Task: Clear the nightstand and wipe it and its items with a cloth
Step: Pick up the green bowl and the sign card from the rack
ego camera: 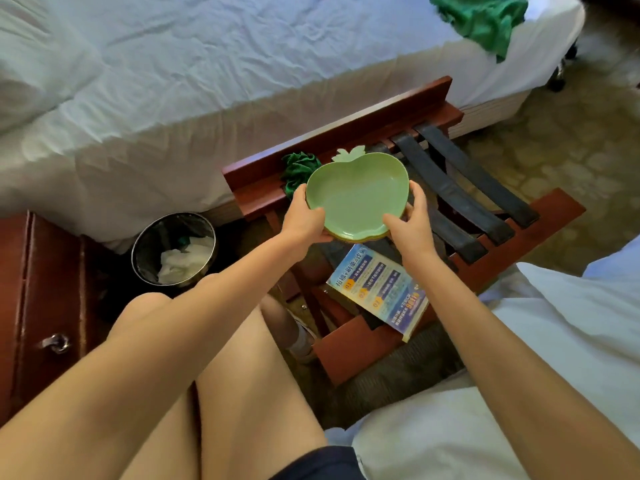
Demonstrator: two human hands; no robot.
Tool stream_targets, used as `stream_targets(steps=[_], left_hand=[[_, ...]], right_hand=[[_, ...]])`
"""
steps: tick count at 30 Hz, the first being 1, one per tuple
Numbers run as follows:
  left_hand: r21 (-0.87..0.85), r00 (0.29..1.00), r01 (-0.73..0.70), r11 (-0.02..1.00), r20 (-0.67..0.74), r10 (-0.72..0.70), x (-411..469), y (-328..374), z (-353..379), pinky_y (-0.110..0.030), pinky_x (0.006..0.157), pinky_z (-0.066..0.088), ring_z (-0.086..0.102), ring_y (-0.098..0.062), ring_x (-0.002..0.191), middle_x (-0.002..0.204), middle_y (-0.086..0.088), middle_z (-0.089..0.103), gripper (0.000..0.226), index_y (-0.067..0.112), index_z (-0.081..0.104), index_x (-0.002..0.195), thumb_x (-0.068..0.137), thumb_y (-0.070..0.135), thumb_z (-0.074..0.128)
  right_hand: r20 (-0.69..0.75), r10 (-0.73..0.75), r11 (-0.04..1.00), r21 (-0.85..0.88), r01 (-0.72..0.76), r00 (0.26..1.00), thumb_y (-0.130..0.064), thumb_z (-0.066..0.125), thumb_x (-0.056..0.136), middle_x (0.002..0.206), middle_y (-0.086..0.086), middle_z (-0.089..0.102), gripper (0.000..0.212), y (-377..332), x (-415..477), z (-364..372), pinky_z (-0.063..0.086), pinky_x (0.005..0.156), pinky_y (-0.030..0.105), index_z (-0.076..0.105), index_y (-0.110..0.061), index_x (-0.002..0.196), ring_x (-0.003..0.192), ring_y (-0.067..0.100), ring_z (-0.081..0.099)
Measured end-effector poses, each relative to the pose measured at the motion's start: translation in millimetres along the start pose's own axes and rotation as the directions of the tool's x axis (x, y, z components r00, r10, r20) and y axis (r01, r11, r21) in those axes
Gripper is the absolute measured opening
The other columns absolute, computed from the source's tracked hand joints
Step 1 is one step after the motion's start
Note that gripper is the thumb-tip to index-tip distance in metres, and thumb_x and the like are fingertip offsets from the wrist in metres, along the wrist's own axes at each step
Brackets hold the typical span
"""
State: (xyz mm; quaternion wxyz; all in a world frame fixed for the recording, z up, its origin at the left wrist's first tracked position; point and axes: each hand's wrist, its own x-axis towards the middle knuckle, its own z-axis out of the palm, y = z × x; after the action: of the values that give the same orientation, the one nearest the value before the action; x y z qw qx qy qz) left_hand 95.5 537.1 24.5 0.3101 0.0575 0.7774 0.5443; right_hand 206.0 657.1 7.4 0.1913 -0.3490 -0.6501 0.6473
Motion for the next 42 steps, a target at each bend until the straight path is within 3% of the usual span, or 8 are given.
stream_targets(steps=[5, 11, 16, 21, 28, 33, 39, 42], left_hand=[[-0.044, 0.992, -0.044, 0.998, -0.118, 0.038, -9.5, -7.7, -62.8, -0.032, 0.065, 0.058, 0.06, -0.017, 0.086, 0.119, 0.005, 0.047, 0.046, 0.021, 0.037, 0.136, 0.095, 0.001, 0.039], [-0.117, 0.953, -0.022, 0.993, -0.304, -0.015, -33.1, -26.6, -144.1, -0.031, 0.063, 0.059, 0.062, -0.025, 0.1, 0.127, -0.001, 0.05, 0.044, 0.021, 0.038, 0.136, 0.096, 0.004, 0.04], [-0.111, 0.877, -0.068, 0.991, -0.48, 0.006, -59.5, -49.1, -212.1, -0.013, 0.045, 0.049, 0.05, -0.015, 0.095, 0.117, 0.004, 0.046, 0.043, 0.017, 0.038, 0.137, 0.096, 0.004, 0.041], [-0.19, 0.812, -0.061, 0.98, -0.58, -0.062, -87.9, -78.0, -280.1, -0.047, 0.085, 0.054, 0.058, -0.024, 0.104, 0.112, 0.003, 0.056, 0.036, 0.027, 0.044, 0.118, 0.09, 0.004, 0.043], [-0.242, 0.68, -0.039, 0.969, -0.717, -0.152, -128.9, -106.4, -364.7, -0.039, 0.076, 0.056, 0.054, -0.024, 0.11, 0.125, -0.003, 0.048, 0.048, 0.02, 0.036, 0.139, 0.094, 0.003, 0.041], [-0.214, 0.55, 0.052, 0.976, -0.809, -0.206, -146.4, -136.8, -428.8, -0.041, 0.104, 0.041, 0.043, -0.023, 0.124, 0.14, -0.005, 0.042, 0.054, 0.022, 0.033, 0.144, 0.093, 0.007, 0.045], [-0.371, 0.497, -0.022, 0.929, -0.81, -0.312, -147.2, -166.8, -487.0, -0.046, 0.094, 0.049, 0.046, -0.025, 0.122, 0.14, 0.0, 0.039, 0.054, 0.025, 0.033, 0.143, 0.094, 0.005, 0.044], [-0.45, 0.483, -0.046, 0.892, -0.792, -0.374, -143.5, -174.3, -511.5, -0.036, 0.07, 0.057, 0.051, -0.02, 0.107, 0.132, 0.001, 0.039, 0.052, 0.026, 0.032, 0.143, 0.096, 0.004, 0.039]], right_hand=[[0.15, -0.039, 0.999, -0.009, 0.041, 0.988, 0.001, 0.048, 0.091, 0.124, 0.002, 0.051, 0.06, -11.9, -2.5, 55.0, 0.048, 0.096, 0.038, 0.029, -0.025, 0.141, 0.118, 0.017, 0.049], [0.313, -0.064, 0.997, -0.022, 0.075, 0.947, -0.007, 0.054, 0.088, 0.125, 0.006, 0.056, 0.06, -21.1, -14.1, 137.8, 0.049, 0.095, 0.043, 0.032, -0.028, 0.14, 0.116, 0.023, 0.054], [0.459, -0.09, 0.996, 0.014, 0.094, 0.884, -0.004, 0.056, 0.088, 0.113, -0.001, 0.058, 0.052, -28.5, -39.2, 209.6, 0.049, 0.094, 0.049, 0.037, -0.039, 0.121, 0.112, 0.024, 0.057], [0.596, -0.079, 0.996, 0.016, 0.086, 0.799, -0.004, 0.055, 0.089, 0.111, 0.001, 0.06, 0.05, -32.6, -73.3, 280.1, 0.051, 0.093, 0.046, 0.038, -0.037, 0.122, 0.108, 0.022, 0.059], [0.724, -0.085, 0.992, -0.003, 0.127, 0.684, -0.021, 0.057, 0.082, 0.123, 0.005, 0.058, 0.053, -33.0, -121.6, 380.2, 0.05, 0.094, 0.047, 0.041, -0.032, 0.131, 0.113, 0.021, 0.056], [0.8, -0.064, 0.992, -0.013, 0.124, 0.597, -0.023, 0.057, 0.077, 0.122, 0.003, 0.06, 0.059, -32.8, -151.4, 449.9, 0.051, 0.092, 0.047, 0.04, -0.034, 0.133, 0.11, 0.023, 0.059], [0.853, -0.005, 0.988, -0.075, 0.132, 0.521, 0.0, 0.053, 0.077, 0.117, 0.01, 0.059, 0.056, -25.1, -167.3, 529.3, 0.054, 0.084, 0.045, 0.043, -0.024, 0.127, 0.105, 0.03, 0.06], [0.847, 0.058, 0.989, -0.121, 0.086, 0.529, 0.003, 0.052, 0.08, 0.112, 0.01, 0.059, 0.052, -20.0, -169.3, 566.2, 0.052, 0.076, 0.04, 0.041, -0.023, 0.124, 0.099, 0.03, 0.061]])
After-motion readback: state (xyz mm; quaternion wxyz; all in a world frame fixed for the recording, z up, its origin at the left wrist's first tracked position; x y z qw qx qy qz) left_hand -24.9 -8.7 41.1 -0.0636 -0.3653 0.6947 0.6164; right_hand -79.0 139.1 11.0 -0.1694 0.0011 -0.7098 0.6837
